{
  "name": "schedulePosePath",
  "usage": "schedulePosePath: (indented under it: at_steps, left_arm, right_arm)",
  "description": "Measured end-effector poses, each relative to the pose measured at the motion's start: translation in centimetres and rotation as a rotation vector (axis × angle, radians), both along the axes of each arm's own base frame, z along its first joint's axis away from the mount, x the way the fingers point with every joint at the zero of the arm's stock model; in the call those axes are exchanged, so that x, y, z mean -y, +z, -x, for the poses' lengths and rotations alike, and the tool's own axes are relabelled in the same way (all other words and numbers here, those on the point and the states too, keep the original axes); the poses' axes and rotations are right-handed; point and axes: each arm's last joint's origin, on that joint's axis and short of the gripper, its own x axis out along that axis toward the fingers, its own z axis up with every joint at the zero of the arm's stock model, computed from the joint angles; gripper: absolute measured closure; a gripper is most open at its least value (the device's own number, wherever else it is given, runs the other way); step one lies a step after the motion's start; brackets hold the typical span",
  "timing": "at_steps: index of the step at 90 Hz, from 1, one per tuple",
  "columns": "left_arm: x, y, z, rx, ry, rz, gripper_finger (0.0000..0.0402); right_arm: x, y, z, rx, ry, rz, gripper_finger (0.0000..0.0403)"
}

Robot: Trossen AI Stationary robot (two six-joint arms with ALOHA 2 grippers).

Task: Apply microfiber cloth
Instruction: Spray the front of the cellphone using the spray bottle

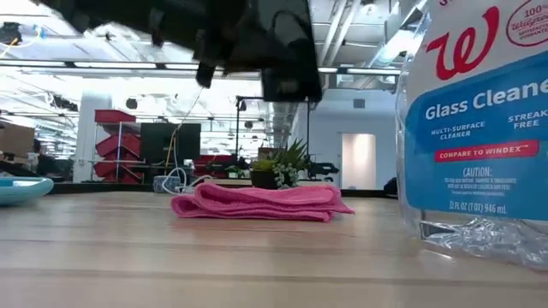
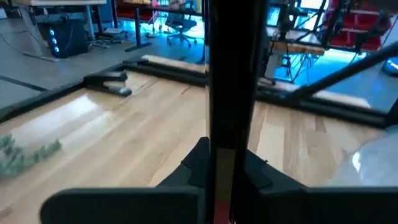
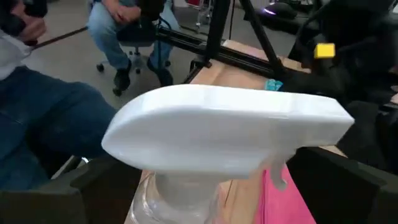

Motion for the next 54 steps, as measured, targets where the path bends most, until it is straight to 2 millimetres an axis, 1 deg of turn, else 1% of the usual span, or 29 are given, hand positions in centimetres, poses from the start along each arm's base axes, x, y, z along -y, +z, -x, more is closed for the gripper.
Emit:
schedulePosePath:
  at_steps: [10,18,23,40,54]
  left_arm:
    - [0.0,2.1,-1.4,-0.047,-0.005,-0.018,0.0393]
    - [-0.5,3.1,-2.2,-0.093,-0.005,-0.028,0.0394]
    - [-0.9,3.3,-2.5,-0.112,-0.003,-0.029,0.0394]
    - [-2.4,3.7,-3.1,-0.084,0.008,0.024,0.0394]
    - [-2.6,3.7,-3.2,-0.082,-0.004,0.023,0.0395]
  right_arm:
    - [0.0,0.0,0.0,0.0,0.0,0.0,0.0033]
    - [0.0,0.0,0.0,0.0,0.0,-0.001,0.0033]
    - [0.0,0.0,0.0,-0.001,-0.001,-0.002,0.0033]
    - [0.0,0.0,0.0,-0.011,-0.009,-0.022,0.0033]
    - [0.0,0.0,0.0,-0.011,-0.009,-0.022,0.0033]
